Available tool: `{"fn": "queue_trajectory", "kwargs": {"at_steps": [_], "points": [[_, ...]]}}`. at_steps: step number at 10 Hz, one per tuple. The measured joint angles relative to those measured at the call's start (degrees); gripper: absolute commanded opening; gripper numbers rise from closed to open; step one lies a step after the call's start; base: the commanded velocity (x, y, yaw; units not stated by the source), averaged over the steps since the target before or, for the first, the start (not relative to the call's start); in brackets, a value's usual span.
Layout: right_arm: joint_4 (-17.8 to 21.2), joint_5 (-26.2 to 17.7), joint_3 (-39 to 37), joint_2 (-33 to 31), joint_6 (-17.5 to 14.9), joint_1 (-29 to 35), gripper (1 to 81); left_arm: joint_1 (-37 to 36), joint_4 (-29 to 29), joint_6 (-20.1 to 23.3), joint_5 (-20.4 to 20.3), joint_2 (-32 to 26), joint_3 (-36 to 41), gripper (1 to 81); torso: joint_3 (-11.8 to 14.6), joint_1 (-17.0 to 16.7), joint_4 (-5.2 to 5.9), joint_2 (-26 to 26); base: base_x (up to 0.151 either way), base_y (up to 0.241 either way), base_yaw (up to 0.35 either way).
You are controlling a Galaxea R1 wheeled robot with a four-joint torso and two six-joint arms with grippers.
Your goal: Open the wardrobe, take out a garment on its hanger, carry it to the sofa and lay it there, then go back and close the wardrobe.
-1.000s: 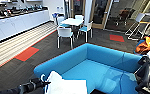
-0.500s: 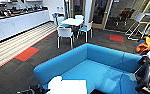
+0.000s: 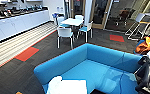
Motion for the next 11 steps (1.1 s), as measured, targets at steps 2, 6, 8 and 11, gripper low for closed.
{"fn": "queue_trajectory", "kwargs": {"at_steps": [2, 6, 8, 11], "points": [[0.02, 0.04, 0.0, 0.0, 0.02, -0.02, 81.1, 6.51, 2.61, 0.23, -0.11, 3.28, -4.97, 81.1, 0.0, 0.0, 0.0, -0.02, 0.0, 0.0, 0.0], [0.05, -0.05, 0.0, -0.01, 0.13, 0.0, 81.1, 18.05, 8.9, 0.56, -1.15, 13.06, -14.75, 81.1, 0.02, -0.06, 0.0, -0.05, 0.0, 0.0, 0.0], [0.05, -0.1, 0.0, -0.01, 0.16, 0.0, 81.1, 19.82, 10.31, 0.56, -1.93, 18.63, -23.86, 81.1, 0.04, -0.09, -0.02, -0.05, 0.0, 0.0, 0.0], [0.05, 0.04, 0.0, -0.01, 0.13, 0.17, 81.1, 22.69, 11.65, 0.56, -1.79, 28.17, -38.96, 81.1, 0.15, -0.09, -2.97, -0.07, 0.0, 0.0, 0.0]]}}
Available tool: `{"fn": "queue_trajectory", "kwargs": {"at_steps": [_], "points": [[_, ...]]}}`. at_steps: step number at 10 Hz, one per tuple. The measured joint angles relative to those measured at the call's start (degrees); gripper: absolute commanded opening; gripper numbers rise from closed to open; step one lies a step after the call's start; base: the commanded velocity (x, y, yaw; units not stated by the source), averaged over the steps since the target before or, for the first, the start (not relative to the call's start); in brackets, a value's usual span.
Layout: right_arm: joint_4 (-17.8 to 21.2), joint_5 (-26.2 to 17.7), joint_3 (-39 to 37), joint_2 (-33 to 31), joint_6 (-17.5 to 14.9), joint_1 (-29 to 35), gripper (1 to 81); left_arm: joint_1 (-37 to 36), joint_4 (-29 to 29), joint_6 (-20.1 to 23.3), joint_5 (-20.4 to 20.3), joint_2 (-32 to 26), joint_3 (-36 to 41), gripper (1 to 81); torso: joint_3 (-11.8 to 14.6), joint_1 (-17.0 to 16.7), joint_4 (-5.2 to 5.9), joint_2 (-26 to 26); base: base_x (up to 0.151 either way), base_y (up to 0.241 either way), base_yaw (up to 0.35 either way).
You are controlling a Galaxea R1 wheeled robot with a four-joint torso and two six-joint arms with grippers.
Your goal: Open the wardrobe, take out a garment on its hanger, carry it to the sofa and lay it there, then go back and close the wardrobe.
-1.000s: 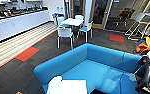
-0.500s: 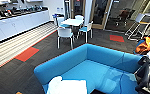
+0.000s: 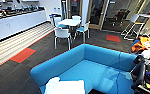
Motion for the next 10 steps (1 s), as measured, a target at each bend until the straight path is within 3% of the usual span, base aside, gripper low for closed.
{"fn": "queue_trajectory", "kwargs": {"at_steps": [2, 4, 8, 10], "points": [[0.0, 0.05, 0.0, 0.0, -0.02, -0.3, 81.1, 1.13, 0.83, 0.02, -0.33, 7.11, -5.68, 81.1, 0.05, 0.0, -2.01, -0.02, 0.0, 0.0, 0.0], [-0.02, -0.04, 0.0, 0.0, -0.09, -0.5, 81.1, 4.77, 1.27, 0.0, -0.24, 10.36, -7.88, 81.1, 1.47, 0.0, -2.29, 0.0, 0.0, 0.0, 0.0], [-0.06, -0.37, 0.0, -0.02, -0.13, -1.43, 81.1, 5.74, 1.44, 0.0, 0.52, 11.33, -8.55, 81.1, 9.36, -0.1, -2.29, -0.09, 0.0, 0.0, 0.0], [-0.06, -0.77, 0.0, -0.02, -0.15, -1.57, 81.1, 6.25, 1.46, 0.02, 3.29, 12.81, -8.55, 81.1, 12.15, -0.17, -2.29, -0.15, 0.0, 0.0, 0.0]]}}
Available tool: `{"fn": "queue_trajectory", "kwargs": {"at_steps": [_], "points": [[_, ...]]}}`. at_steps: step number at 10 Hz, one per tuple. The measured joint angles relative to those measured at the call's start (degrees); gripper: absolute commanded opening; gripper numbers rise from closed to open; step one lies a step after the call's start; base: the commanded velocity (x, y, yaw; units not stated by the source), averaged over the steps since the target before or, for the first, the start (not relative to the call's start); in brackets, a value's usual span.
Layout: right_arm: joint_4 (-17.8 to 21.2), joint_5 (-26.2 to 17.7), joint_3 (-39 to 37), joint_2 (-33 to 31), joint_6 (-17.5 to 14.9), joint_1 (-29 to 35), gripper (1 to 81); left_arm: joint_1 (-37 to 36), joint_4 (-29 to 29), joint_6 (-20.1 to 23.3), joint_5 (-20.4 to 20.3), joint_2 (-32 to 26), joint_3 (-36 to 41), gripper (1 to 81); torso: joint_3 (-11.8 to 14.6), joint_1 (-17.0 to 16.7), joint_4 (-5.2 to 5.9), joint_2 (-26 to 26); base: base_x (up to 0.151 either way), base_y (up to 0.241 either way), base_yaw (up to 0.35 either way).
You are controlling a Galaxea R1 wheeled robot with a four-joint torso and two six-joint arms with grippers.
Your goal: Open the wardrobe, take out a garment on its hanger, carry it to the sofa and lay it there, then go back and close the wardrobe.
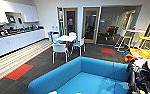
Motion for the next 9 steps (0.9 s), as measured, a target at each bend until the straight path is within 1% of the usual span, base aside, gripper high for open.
{"fn": "queue_trajectory", "kwargs": {"at_steps": [1, 3, 6, 9], "points": [[0.0, -0.17, -0.01, -0.09, 0.0, -0.35, 81.1, 0.37, 0.02, 0.02, 1.16, 0.8, -0.02, 81.1, 0.48, 0.02, 0.0, 0.0, 0.0, 0.0, 0.0], [0.0, -0.45, -0.01, -0.13, -0.02, -0.29, 81.1, 0.63, 0.05, 0.2, 1.21, 1.24, 0.06, 81.1, 0.46, 0.02, 0.0, -0.02, 0.0, 0.0, 0.0], [0.01, -0.41, -0.01, 0.0, -0.02, 0.3, 81.1, 0.01, 0.05, 0.22, 1.45, 1.24, -0.05, 81.1, 0.46, 0.13, 0.0, 0.02, -0.066, 0.0, 0.0], [0.0, -0.56, -0.06, 0.0, -0.02, -0.35, 81.1, 0.32, 0.05, 0.22, 1.45, 1.24, -0.05, 81.1, 0.48, 0.09, 0.0, -0.02, -0.112, 0.0, 0.0]]}}
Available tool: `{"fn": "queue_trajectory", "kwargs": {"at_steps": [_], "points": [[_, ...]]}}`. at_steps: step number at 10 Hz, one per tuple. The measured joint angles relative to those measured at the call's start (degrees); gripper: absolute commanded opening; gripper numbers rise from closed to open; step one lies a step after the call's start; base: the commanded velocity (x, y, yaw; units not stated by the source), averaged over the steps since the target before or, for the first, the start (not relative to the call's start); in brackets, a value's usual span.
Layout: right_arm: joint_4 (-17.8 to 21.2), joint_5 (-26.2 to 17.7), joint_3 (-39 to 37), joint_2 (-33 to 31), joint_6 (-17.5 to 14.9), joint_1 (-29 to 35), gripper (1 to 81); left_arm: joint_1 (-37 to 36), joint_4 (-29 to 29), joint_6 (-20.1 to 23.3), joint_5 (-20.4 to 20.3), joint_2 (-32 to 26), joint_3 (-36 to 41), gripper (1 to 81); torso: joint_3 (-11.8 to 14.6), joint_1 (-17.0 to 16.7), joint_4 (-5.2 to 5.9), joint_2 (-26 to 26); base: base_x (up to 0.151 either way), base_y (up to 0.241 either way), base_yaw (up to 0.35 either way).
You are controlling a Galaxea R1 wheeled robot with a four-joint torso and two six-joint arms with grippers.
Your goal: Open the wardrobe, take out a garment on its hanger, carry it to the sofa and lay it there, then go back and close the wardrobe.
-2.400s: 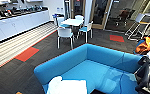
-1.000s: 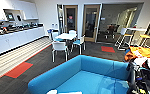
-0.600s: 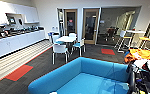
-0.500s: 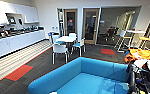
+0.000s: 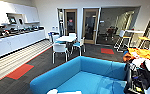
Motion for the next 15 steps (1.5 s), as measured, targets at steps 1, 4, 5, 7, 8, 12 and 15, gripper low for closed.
{"fn": "queue_trajectory", "kwargs": {"at_steps": [1, 4, 5, 7, 8, 12, 15], "points": [[0.0, -0.07, 0.0, 0.0, 0.0, -0.2, 81.1, 0.1, 0.01, 0.0, -0.02, 0.0, 0.0, 81.1, 0.02, -0.07, 0.0, -0.05, -0.131, 0.0, 0.0], [0.0, -0.05, 0.0, -0.16, 0.0, -0.22, 81.1, 0.16, 0.0, 0.0, -0.02, 0.05, 0.0, 81.1, 0.02, -0.07, 0.0, -0.05, -0.132, 0.0, 0.0], [0.0, -0.02, 0.0, -0.13, 0.0, -0.2, 81.1, 0.18, 0.01, 0.0, -0.02, 0.05, 0.0, 81.1, 0.02, -0.07, 0.0, -0.05, -0.132, 0.0, 0.0], [0.0, -0.02, 0.0, -0.16, 0.0, -0.26, 81.1, 0.21, 0.01, 0.0, 0.0, 0.02, 0.0, 81.1, 0.02, -0.07, 0.0, -0.05, -0.108, 0.0, 0.0], [0.0, -0.07, 0.0, -0.16, 0.0, -0.35, 81.1, 0.35, 0.01, -0.02, -0.02, 0.05, 0.0, 81.1, 0.05, -0.07, 0.0, -0.07, -0.082, 0.0, 0.0], [0.0, -0.22, 0.0, -0.16, 0.0, -0.67, 81.1, 0.82, 0.01, -0.02, 0.02, 0.13, 0.0, 81.1, 0.05, -0.07, 0.0, -0.11, -0.016, 0.0, 0.0], [0.0, 0.0, 0.0, -0.17, 0.0, -0.2, 81.1, 0.49, 0.01, -0.02, -0.02, 0.13, 0.0, 81.1, 0.05, 0.0, 0.0, -0.11, 0.0, 0.0, 0.0]]}}
